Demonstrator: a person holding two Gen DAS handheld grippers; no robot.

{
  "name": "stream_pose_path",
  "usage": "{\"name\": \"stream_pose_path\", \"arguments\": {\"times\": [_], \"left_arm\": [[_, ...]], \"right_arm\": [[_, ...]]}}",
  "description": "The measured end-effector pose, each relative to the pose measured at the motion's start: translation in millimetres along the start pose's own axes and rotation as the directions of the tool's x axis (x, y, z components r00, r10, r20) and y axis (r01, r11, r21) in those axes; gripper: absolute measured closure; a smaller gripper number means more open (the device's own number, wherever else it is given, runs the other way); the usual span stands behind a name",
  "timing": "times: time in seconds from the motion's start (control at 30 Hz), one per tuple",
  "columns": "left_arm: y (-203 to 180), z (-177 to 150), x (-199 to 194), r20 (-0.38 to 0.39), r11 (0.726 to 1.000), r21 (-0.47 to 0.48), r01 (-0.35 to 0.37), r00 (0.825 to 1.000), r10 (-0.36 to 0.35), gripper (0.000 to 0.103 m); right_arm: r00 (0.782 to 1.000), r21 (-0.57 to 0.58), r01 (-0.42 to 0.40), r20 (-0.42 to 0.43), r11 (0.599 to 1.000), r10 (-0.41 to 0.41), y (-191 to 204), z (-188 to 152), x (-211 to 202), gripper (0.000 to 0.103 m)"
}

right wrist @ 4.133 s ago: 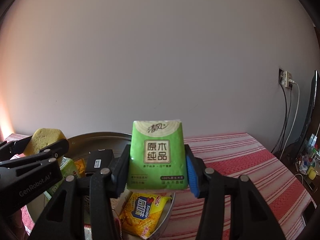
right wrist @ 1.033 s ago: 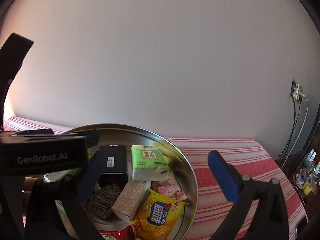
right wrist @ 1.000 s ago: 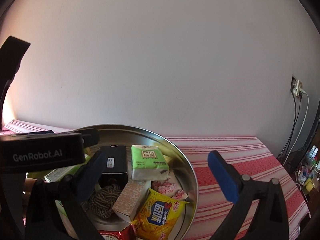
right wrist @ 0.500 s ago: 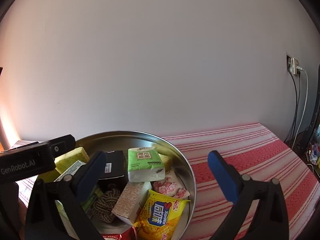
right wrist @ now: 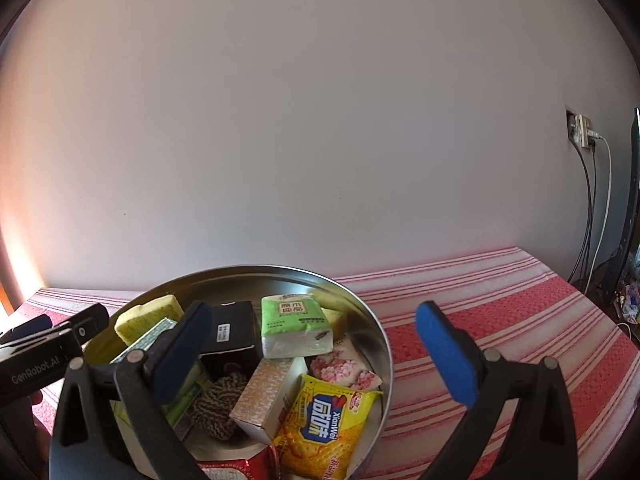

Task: Organize objects
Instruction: 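Withdraw both open tools up and away from the tin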

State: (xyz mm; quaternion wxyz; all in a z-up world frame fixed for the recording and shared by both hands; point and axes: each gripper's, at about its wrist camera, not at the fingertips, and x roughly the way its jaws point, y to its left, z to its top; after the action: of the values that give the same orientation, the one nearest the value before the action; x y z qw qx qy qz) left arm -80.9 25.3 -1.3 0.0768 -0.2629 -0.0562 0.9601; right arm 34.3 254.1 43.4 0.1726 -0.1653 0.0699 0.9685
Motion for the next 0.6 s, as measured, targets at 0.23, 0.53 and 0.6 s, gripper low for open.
{"name": "stream_pose_path", "arguments": {"times": [0.23, 0.53, 0.6], "left_arm": [[3.3, -16.3, -8.5, 0.066, 1.0, 0.02, -0.02, 0.998, 0.018, 0.001], [11.7, -25.7, -22.0, 0.119, 0.998, 0.042, -0.043, 0.992, 0.038, 0.001], [12.8, -27.7, -26.0, 0.121, 0.997, 0.058, -0.048, 0.992, 0.041, 0.001]], "right_arm": [[0.998, 0.007, -0.023, 0.059, 1.0, 0.023, 4.1, -9.4, -17.6, 0.0], [0.987, -0.012, 0.032, 0.16, 0.999, -0.029, 12.0, -15.3, -45.7, 0.0], [0.984, -0.002, 0.045, 0.173, 0.999, -0.044, 10.7, -15.8, -49.7, 0.0]]}}
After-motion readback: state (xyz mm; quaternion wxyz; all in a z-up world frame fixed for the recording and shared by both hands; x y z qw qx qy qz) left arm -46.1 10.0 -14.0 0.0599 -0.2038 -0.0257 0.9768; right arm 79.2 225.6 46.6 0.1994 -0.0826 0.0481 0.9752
